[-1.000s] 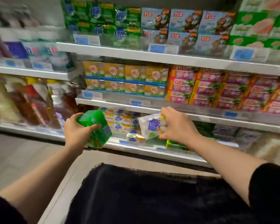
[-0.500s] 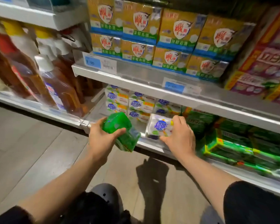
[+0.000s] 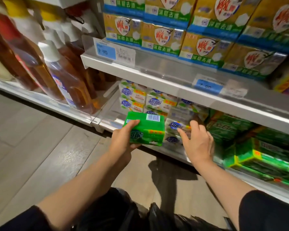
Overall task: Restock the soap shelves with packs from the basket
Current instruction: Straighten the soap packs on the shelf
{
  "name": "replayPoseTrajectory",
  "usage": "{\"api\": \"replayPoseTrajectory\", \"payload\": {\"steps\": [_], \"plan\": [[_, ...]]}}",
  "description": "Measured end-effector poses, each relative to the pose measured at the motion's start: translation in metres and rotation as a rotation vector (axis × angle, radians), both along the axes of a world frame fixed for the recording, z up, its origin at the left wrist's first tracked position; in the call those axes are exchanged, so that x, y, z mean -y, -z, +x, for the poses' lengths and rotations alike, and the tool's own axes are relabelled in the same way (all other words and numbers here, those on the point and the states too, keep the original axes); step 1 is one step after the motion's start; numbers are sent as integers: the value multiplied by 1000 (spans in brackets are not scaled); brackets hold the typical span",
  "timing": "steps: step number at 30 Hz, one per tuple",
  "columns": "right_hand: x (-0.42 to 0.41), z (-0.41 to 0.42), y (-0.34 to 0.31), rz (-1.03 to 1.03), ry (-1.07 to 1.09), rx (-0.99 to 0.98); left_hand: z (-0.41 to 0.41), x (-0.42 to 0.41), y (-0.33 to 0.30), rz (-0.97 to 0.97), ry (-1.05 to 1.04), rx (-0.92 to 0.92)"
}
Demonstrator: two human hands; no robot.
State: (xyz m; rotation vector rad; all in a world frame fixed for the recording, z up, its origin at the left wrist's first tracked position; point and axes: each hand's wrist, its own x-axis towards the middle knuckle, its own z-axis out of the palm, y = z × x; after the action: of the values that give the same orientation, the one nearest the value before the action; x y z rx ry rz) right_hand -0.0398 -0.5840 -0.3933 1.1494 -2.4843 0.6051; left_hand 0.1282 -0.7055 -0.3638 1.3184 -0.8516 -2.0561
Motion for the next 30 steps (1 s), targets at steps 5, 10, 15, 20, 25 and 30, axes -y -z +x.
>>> {"api": "replayPoseTrajectory", "payload": {"steps": [5, 10, 15, 20, 25, 30], "plan": [[1, 2, -5, 49, 39, 84, 0, -1, -4, 77, 48, 83], [-12, 4, -17, 14, -113, 66, 8, -6, -16, 98, 54, 114], [-20, 21, -55, -155, -434, 16, 20, -10, -46, 14, 151, 29], [-28, 23, -128, -293, -474, -198, 38, -12, -107, -206, 225, -65], [-32, 23, -247, -470, -478, -393, 48, -6, -202, -469, 264, -194], [-31, 16, -342, -469, -410, -538, 47, 3, -305, -742, 191, -324]]}}
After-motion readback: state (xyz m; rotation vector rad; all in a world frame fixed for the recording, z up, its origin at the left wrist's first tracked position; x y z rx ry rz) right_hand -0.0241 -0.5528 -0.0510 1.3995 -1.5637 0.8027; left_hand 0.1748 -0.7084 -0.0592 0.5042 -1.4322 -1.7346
